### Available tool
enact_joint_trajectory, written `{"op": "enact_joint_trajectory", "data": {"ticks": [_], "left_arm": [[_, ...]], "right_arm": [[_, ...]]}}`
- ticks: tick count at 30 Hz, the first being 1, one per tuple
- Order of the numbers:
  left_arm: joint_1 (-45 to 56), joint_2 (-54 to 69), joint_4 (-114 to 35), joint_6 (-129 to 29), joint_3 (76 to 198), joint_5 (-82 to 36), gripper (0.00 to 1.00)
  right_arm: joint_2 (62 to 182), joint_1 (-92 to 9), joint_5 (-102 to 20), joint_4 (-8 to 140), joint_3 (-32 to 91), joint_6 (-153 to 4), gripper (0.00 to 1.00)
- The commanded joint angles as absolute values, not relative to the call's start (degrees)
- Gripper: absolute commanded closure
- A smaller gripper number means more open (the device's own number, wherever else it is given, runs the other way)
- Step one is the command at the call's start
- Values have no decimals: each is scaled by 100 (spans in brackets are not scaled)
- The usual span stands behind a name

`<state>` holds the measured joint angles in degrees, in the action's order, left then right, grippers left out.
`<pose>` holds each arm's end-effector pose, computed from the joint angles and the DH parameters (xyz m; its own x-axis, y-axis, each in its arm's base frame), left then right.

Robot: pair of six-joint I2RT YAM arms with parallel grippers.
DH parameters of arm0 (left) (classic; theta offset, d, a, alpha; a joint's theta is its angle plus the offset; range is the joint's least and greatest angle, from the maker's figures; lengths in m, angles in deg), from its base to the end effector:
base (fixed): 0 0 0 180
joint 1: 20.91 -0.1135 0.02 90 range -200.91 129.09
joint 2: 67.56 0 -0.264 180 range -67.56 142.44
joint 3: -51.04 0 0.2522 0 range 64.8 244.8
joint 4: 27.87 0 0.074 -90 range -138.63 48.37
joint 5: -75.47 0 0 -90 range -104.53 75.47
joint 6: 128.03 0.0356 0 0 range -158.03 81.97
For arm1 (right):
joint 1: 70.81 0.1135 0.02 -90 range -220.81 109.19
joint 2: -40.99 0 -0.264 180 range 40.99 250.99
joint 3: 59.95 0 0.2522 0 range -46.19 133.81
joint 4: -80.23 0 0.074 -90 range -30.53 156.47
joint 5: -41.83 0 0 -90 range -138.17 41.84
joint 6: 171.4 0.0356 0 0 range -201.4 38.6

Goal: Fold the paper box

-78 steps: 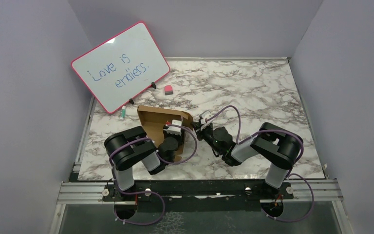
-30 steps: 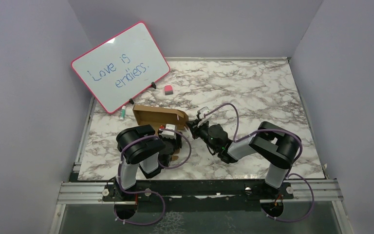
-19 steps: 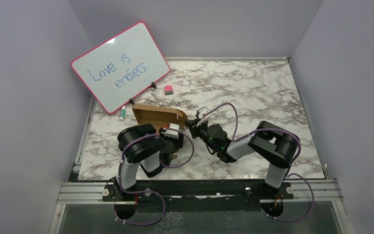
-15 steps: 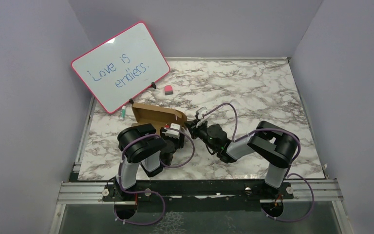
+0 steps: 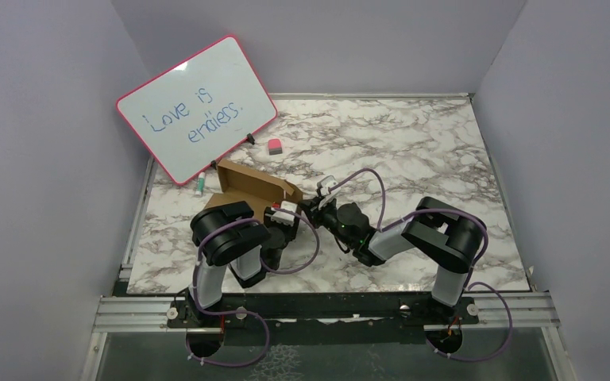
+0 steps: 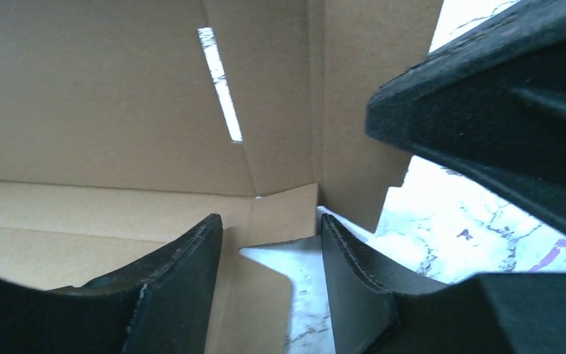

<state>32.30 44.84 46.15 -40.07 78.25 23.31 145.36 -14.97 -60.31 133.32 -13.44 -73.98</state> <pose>0.1624 -0.1807 0.0865 -0.1256 0.1210 -0.9847 0.2677 0.9598 0.0838 0.1904 0.2673 0.1466 -0.1356 0.0251 -0.9905 -0.6795 0.7252 0.1114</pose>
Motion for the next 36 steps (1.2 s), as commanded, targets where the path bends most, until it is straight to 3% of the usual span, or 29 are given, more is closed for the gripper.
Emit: {"op": "enact_joint_trajectory", "data": {"ticks": [1,11,21,27,33,36], "left_arm": [[3225,4139,6022,-3829,7602,2674,48],[3127,3635,5341,-4116,7539,2565,54],[2679,3900,5249,-4905,7449,2181,57],[2681,3573,5730,-4681,7014,1635,44],[2682,2445,3428,-4616,7239,1029,41],[2675,2405,3216,-4386,7372,850,39]], "right_arm": [[14601,-1430,-5873,13291,-1284,-7487,99],[14606,-1429,-5822,13202,-1254,-7589,99],[14475,-1429,-5528,13064,-1228,-7506,99],[14495,-1429,-5593,13080,-1235,-7532,99],[14495,-1429,-5603,13080,-1236,-7567,99],[14511,-1430,-5586,13080,-1218,-7569,99]]}}
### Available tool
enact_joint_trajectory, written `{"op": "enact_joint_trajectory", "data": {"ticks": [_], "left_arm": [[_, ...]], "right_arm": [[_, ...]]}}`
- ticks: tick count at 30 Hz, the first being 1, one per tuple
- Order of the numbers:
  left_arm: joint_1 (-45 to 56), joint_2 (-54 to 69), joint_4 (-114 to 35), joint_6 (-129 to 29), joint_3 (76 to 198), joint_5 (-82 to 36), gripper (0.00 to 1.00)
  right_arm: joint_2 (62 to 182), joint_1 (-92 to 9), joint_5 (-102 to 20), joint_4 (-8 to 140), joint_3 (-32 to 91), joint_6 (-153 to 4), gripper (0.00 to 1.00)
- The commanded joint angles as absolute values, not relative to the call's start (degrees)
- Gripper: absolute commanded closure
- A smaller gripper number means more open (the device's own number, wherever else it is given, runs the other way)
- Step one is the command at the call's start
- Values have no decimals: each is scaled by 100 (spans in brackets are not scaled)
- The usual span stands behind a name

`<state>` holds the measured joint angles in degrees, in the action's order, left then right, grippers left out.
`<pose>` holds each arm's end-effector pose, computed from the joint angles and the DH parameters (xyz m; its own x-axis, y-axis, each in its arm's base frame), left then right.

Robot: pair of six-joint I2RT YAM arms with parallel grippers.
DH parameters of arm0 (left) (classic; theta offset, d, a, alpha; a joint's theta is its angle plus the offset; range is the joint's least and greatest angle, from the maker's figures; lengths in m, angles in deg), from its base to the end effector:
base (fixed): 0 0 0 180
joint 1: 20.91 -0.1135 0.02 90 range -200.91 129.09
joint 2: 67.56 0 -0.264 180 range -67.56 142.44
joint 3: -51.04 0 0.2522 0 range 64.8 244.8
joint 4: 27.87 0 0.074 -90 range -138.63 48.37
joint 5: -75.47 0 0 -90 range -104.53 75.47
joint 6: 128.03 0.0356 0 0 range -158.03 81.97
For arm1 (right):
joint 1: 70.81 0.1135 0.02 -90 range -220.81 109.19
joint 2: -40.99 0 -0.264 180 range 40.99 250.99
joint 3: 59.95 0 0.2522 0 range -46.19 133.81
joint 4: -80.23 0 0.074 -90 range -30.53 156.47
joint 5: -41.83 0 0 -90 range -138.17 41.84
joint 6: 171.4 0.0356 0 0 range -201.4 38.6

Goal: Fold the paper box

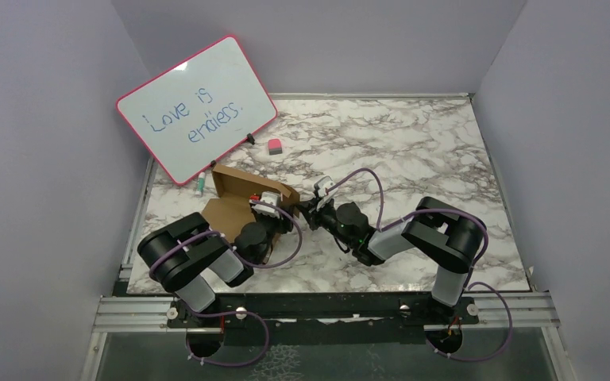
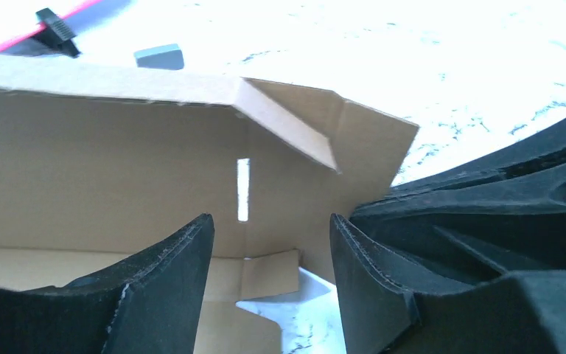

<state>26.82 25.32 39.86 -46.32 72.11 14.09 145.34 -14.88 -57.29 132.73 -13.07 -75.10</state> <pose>0.1586 -0.1491 0.1301 -0.0947 -0.0840 -0.9920 0.3179 0.9417 -0.1101 0.1894 0.2700 0.1472 -0.1283 0.0037 -0.9917 -0.7197 0.6877 0.0957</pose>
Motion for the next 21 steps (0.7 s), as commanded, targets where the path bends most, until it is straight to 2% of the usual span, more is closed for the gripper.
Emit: {"op": "enact_joint_trajectory", "data": {"ticks": [1,14,21], "left_arm": [[2676,2434,3193,-4323,7407,784,39],[2717,2807,2642,-4251,7653,1104,40],[2711,2776,2587,-4292,7745,1732,49]], "right_arm": [[14509,-1429,-5577,13085,-1218,-7561,99],[14518,-1430,-5586,13098,-1232,-7590,99],[14492,-1429,-5617,13107,-1263,-7648,99]]}}
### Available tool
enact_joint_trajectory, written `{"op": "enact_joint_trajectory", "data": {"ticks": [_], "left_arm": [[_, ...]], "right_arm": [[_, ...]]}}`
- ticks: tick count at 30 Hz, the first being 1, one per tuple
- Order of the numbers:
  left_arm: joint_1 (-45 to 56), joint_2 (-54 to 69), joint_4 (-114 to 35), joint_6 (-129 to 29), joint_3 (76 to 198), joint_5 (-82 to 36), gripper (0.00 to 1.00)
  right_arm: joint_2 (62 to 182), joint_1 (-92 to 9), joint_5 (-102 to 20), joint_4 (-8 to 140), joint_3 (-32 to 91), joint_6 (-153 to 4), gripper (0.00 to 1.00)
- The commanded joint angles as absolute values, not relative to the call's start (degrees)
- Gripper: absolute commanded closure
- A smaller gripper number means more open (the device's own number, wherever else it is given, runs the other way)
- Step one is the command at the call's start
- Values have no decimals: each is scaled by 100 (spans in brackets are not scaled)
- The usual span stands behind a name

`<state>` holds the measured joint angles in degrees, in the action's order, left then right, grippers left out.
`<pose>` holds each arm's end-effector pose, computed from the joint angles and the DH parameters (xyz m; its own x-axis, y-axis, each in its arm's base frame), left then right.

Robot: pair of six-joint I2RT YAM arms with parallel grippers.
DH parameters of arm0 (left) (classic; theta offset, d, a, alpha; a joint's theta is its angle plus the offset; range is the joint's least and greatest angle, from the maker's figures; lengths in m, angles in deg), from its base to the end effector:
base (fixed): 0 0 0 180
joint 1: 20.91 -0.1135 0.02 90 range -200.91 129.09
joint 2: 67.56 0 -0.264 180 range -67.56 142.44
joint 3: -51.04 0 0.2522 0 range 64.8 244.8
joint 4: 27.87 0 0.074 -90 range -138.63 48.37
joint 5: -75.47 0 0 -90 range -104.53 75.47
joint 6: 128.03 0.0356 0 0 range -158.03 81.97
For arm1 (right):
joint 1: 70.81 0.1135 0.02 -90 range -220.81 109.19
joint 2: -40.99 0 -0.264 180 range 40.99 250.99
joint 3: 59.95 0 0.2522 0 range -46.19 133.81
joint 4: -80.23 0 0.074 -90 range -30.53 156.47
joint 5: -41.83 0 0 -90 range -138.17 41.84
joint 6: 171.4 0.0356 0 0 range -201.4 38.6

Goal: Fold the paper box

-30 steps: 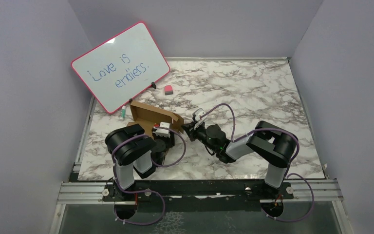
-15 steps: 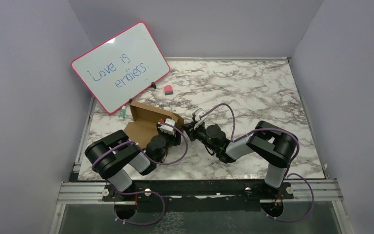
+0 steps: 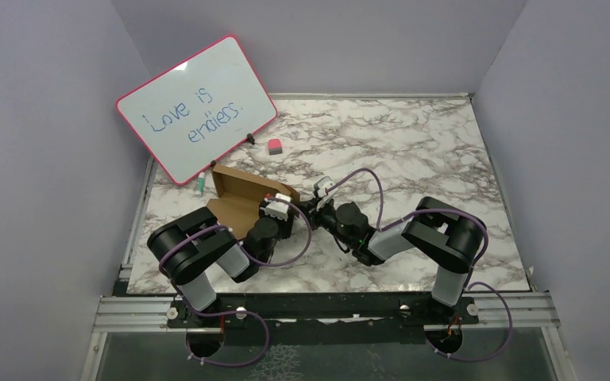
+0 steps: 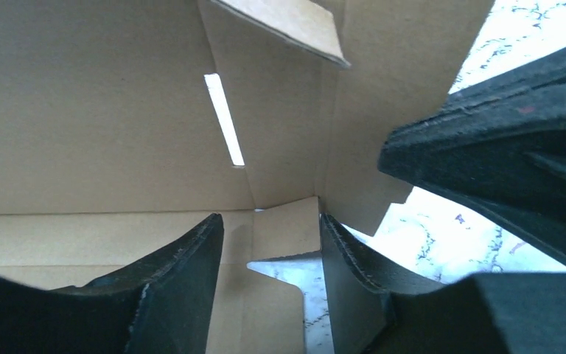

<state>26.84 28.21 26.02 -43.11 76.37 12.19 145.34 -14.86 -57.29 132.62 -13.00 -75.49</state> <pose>0.1681 -0.1613 0.1084 -0.2237 0.1286 -0.9661 0.3530 0.9347 0.0427 0.1895 0.2703 0.1473 -0.1238 -0.0016 -0.9923 -0.7208 0.6875 0.0888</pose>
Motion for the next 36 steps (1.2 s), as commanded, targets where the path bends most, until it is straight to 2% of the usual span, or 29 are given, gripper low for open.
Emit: {"op": "enact_joint_trajectory", "data": {"ticks": [1,4,10,16,23,29,36], "left_arm": [[2701,2750,2572,-4278,7752,1809,51],[2672,2704,2567,-4246,7761,1961,56],[2491,2730,2554,-4563,7720,1927,59],[2174,2722,2551,-4973,7658,1371,59],[1998,3069,2595,-5593,7596,1046,61],[1987,3605,2950,-5928,7619,827,66],[1972,3842,3402,-6060,7498,703,69]], "right_arm": [[14494,-1429,-5619,13107,-1262,-7648,99],[14497,-1434,-5625,13115,-1270,-7648,99],[14438,-1429,-5687,13120,-1294,-7777,99],[14317,-1432,-5781,13045,-1310,-7948,99],[14283,-1429,-5356,12865,-1229,-7691,99],[14272,-1425,-4917,12807,-1209,-7330,99],[14505,-1427,-4281,13169,-1173,-7453,96]]}}
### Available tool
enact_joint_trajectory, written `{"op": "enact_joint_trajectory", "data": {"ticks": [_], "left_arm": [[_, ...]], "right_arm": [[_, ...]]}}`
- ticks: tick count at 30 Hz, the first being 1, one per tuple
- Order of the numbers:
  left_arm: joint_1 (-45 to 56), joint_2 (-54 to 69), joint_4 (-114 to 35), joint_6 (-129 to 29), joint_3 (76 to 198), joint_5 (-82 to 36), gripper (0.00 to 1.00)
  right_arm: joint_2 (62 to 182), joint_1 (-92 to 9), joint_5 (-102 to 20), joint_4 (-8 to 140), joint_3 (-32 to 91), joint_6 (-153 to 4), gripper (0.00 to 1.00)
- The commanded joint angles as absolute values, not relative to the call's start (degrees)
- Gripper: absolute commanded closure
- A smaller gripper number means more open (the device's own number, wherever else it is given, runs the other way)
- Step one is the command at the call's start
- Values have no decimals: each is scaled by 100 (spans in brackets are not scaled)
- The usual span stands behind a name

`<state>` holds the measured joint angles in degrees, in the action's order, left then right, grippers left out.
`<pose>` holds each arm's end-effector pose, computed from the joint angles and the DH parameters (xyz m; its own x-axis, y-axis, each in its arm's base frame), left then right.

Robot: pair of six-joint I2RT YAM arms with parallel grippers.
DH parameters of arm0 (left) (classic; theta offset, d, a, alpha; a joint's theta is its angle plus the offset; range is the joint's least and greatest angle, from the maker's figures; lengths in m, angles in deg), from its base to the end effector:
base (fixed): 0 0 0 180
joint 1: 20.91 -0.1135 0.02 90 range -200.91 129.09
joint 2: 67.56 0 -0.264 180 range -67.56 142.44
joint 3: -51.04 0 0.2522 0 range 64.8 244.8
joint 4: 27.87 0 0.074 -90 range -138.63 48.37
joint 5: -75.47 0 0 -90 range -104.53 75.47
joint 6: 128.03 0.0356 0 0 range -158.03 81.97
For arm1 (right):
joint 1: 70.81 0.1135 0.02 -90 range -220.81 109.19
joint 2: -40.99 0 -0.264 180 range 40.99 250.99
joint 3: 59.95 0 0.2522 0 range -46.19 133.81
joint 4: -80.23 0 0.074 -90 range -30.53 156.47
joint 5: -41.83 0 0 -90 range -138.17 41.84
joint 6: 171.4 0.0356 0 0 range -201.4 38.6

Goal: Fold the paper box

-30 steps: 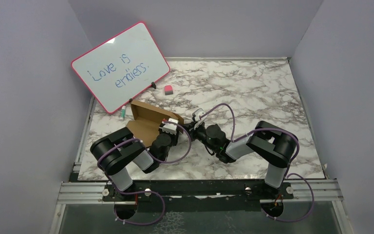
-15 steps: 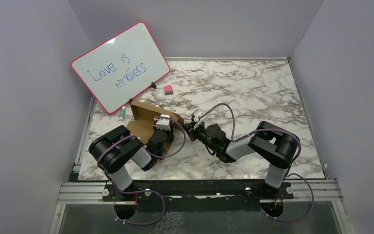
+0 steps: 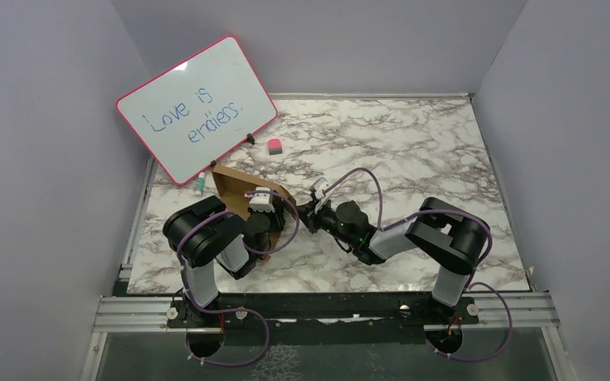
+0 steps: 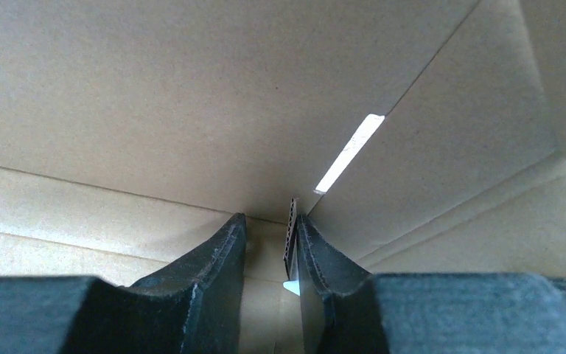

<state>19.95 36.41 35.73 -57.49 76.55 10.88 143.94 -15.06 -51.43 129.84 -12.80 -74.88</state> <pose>0.1891 -0.1434 0.0954 -0.2752 -0.1598 -0.9480 0.1968 0.9558 -0.2182 0.1873 0.2715 0.1504 -0.1504 -0.0194 -0.9884 -0.7814 0.6148 0.1068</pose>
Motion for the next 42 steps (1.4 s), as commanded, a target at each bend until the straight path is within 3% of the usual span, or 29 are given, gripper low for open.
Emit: {"op": "enact_joint_trajectory", "data": {"ticks": [1,13,24,31,42], "left_arm": [[1970,3822,3414,-6068,7477,708,69],[1926,3896,3971,-6188,7271,493,69],[1884,3827,4359,-6254,7072,410,69],[1817,3738,4900,-6421,6798,408,68],[1810,2948,4197,-6388,6881,340,66]], "right_arm": [[14546,-1430,-4164,13157,-1123,-7490,96],[14927,-1535,-4249,13188,-503,-8086,82],[15238,-1851,-2763,12641,-162,-8424,75],[15349,-1947,-2775,12700,-132,-8403,74],[15540,-1946,-2689,12676,-38,-8452,75]]}}
